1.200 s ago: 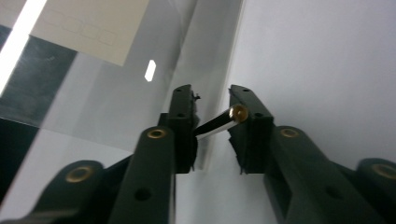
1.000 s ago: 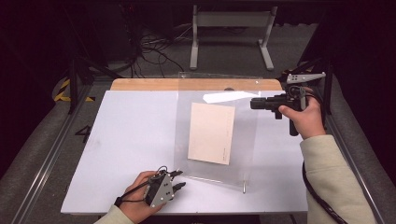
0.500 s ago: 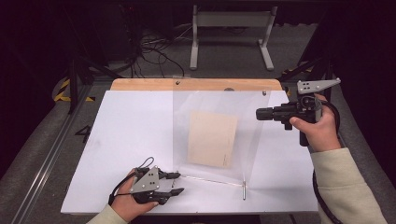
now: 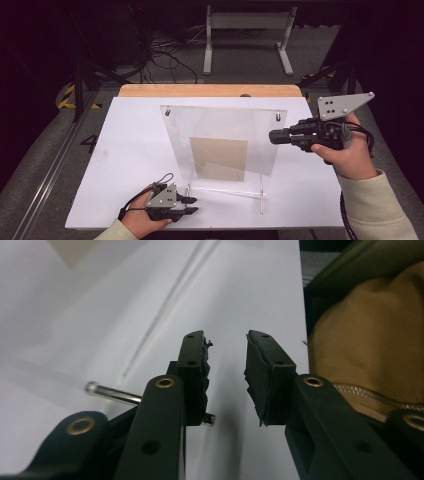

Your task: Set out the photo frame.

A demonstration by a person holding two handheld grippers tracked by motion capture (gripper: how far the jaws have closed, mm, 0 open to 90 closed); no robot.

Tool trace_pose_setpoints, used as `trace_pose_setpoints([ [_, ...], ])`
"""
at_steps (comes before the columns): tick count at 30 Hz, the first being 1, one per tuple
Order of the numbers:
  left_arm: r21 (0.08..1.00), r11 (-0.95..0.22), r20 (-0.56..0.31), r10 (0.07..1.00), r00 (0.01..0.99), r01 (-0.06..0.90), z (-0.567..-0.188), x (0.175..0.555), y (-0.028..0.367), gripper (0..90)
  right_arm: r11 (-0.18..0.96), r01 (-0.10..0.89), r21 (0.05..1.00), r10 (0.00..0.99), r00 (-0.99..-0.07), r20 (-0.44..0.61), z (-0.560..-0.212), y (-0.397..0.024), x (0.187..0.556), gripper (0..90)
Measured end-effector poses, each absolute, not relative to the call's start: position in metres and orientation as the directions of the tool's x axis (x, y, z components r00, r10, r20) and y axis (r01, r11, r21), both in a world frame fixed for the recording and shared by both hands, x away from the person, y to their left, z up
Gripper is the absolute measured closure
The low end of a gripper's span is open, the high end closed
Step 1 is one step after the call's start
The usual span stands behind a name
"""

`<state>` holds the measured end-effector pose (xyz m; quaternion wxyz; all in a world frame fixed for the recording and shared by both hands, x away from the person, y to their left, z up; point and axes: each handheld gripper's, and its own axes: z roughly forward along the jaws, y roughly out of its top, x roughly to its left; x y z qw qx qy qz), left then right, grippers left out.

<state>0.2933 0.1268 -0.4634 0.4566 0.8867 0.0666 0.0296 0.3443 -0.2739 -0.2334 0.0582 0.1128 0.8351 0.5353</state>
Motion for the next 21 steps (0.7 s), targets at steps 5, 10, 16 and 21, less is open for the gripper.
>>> trace_pose_setpoints([
  [5,0.810,-0.579,-0.021,0.136,0.990,0.096,-0.464,0.293,0.125,70.2,0.413,0.090,0.906,0.215,-0.977,-0.001,-0.231,-0.265,0.338,83.8],
  [10,0.821,-0.563,-0.015,0.145,0.989,0.095,-0.462,0.294,0.128,68.7,0.418,0.087,0.904,0.198,-0.980,0.003,-0.230,-0.255,0.337,83.7],
  [16,0.852,-0.511,-0.020,0.191,0.981,0.117,-0.457,0.297,0.136,64.6,0.410,0.099,0.907,0.204,-0.979,0.015,-0.226,-0.241,0.335,85.0],
  [21,0.874,-0.466,-0.036,0.228,0.973,0.141,-0.451,0.301,0.146,64.4,0.386,0.137,0.912,0.257,-0.966,0.036,-0.225,-0.236,0.332,85.3],
])
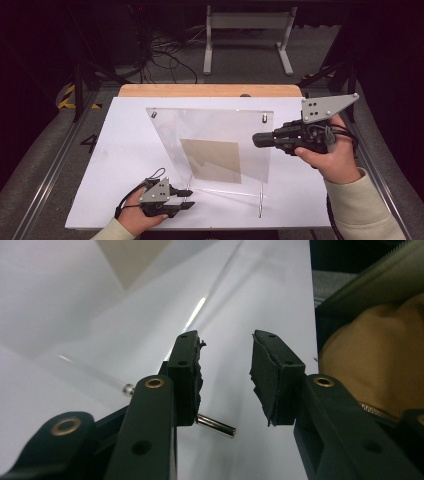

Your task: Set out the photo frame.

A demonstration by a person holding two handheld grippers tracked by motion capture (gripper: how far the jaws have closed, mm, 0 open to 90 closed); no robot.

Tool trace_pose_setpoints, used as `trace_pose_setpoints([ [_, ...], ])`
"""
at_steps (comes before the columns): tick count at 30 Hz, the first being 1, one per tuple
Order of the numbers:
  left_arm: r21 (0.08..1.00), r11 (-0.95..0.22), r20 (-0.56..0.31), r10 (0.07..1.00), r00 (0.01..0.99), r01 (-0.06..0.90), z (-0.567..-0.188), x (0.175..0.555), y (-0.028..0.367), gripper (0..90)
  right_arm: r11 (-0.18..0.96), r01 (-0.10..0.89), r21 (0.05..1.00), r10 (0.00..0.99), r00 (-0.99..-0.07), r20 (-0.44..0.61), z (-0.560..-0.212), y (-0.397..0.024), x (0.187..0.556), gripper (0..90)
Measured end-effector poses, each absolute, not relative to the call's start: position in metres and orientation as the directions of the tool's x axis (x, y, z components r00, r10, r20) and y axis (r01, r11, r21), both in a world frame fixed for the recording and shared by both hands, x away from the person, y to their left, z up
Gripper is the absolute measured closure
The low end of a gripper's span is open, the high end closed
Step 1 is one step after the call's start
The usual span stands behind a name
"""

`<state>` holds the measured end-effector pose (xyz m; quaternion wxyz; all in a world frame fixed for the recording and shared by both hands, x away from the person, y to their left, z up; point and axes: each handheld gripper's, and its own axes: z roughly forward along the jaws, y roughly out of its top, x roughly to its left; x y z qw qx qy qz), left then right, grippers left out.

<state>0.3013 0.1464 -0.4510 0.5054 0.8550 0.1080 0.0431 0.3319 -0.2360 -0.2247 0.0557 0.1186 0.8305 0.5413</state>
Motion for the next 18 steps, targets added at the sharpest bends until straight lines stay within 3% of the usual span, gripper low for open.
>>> trace_pose_setpoints([
  [6,0.905,-0.385,-0.063,0.303,0.951,0.182,-0.443,0.308,0.165,63.2,0.328,0.160,0.931,0.313,-0.948,0.053,-0.223,-0.230,0.332,85.5],
  [12,0.924,-0.294,-0.130,0.362,0.923,0.245,-0.444,0.318,0.185,64.1,0.351,0.095,0.932,0.452,-0.888,-0.080,-0.205,-0.217,0.327,85.5],
  [18,0.918,-0.317,-0.113,0.364,0.925,0.237,-0.448,0.319,0.183,64.0,0.305,0.050,0.951,0.603,-0.783,-0.152,-0.203,-0.213,0.336,85.5],
])
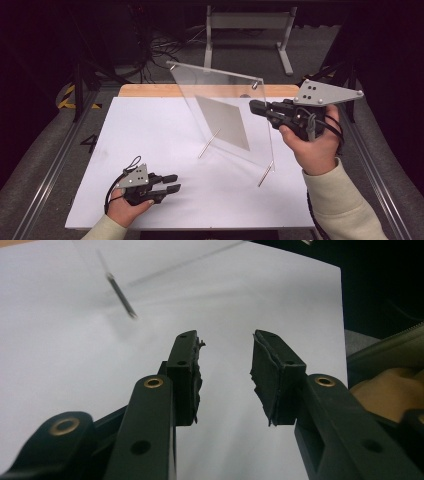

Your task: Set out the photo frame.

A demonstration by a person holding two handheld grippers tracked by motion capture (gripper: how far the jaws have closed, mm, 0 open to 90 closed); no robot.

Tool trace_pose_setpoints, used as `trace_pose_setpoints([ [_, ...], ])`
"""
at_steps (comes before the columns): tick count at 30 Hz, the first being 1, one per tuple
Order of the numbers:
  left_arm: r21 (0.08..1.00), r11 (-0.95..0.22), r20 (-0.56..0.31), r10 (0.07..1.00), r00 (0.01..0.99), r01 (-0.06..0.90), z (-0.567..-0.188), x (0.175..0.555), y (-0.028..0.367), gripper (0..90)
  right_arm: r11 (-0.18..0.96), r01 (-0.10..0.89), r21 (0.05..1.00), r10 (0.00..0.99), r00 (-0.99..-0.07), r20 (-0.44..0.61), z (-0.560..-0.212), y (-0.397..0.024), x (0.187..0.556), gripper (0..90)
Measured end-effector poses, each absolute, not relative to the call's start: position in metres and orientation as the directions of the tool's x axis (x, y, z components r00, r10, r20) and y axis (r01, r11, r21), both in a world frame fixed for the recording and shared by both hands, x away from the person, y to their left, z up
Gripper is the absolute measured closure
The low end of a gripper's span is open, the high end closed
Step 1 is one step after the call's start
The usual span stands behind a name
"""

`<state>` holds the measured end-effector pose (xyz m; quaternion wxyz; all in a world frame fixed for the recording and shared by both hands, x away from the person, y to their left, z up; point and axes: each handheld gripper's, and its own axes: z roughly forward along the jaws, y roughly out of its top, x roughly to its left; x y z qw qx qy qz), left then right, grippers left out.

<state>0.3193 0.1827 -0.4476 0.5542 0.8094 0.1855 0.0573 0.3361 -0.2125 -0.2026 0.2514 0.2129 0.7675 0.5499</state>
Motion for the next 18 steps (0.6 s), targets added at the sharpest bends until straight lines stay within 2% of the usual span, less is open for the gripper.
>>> trace_pose_setpoints([
  [6,0.915,-0.318,-0.119,0.374,0.920,0.247,-0.450,0.320,0.184,64.7,0.256,0.012,0.967,0.722,-0.667,-0.183,-0.215,-0.210,0.344,85.5],
  [10,0.914,-0.321,-0.122,0.368,0.922,0.249,-0.450,0.319,0.183,65.0,0.273,-0.012,0.962,0.780,-0.582,-0.229,-0.233,-0.205,0.346,85.4],
  [18,0.904,-0.354,-0.110,0.350,0.930,0.240,-0.453,0.319,0.176,65.1,0.281,0.004,0.960,0.797,-0.558,-0.231,-0.253,-0.209,0.341,85.2],
])
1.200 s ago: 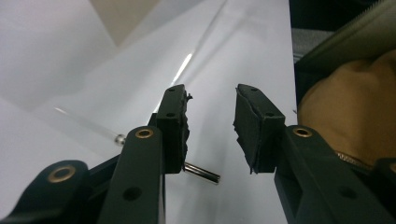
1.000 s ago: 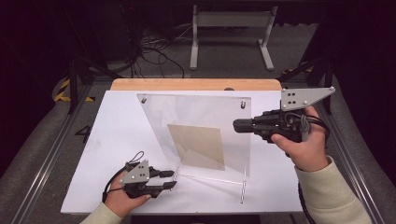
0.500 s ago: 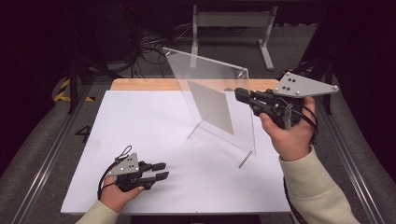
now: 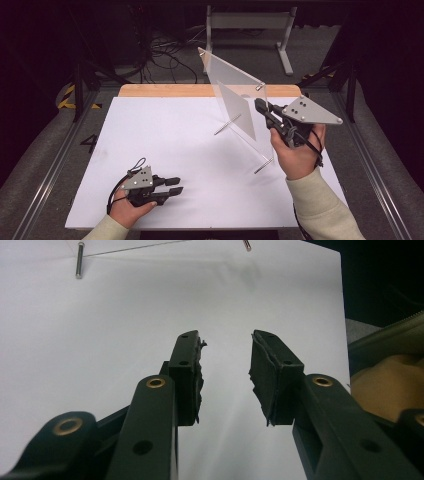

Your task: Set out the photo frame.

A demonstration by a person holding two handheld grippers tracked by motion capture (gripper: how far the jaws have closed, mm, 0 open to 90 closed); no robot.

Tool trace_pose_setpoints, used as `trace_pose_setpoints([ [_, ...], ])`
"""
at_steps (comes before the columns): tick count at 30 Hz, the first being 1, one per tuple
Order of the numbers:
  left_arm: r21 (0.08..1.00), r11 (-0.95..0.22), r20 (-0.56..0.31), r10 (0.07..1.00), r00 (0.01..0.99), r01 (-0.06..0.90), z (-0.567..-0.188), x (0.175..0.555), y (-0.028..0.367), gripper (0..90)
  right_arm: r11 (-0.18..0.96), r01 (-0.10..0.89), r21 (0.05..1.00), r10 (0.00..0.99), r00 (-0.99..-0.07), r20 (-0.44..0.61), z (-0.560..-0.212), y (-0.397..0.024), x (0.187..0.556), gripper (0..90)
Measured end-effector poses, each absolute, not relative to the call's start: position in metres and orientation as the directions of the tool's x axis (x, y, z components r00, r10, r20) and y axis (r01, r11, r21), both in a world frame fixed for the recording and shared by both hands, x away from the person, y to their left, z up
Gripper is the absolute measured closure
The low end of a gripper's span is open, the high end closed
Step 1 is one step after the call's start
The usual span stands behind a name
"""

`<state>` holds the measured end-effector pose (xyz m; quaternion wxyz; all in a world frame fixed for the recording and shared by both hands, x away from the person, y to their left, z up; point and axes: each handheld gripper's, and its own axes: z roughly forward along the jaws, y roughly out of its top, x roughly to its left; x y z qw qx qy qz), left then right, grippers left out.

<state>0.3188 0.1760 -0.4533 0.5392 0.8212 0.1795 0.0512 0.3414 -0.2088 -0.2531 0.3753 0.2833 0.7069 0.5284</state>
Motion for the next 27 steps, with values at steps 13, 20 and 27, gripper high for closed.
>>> trace_pose_setpoints([
  [13,0.903,-0.346,-0.125,0.356,0.926,0.254,-0.453,0.321,0.178,61.2,0.301,0.070,0.951,0.806,-0.551,-0.214,-0.270,-0.226,0.312,84.3],
  [20,0.900,-0.345,-0.123,0.385,0.915,0.267,-0.456,0.325,0.180,57.0,0.237,0.084,0.968,0.816,-0.558,-0.152,-0.285,-0.241,0.299,82.5],
  [27,0.904,-0.326,-0.124,0.419,0.899,0.277,-0.457,0.329,0.186,47.2,0.181,0.072,0.981,0.805,-0.584,-0.106,-0.287,-0.247,0.300,65.5],
])
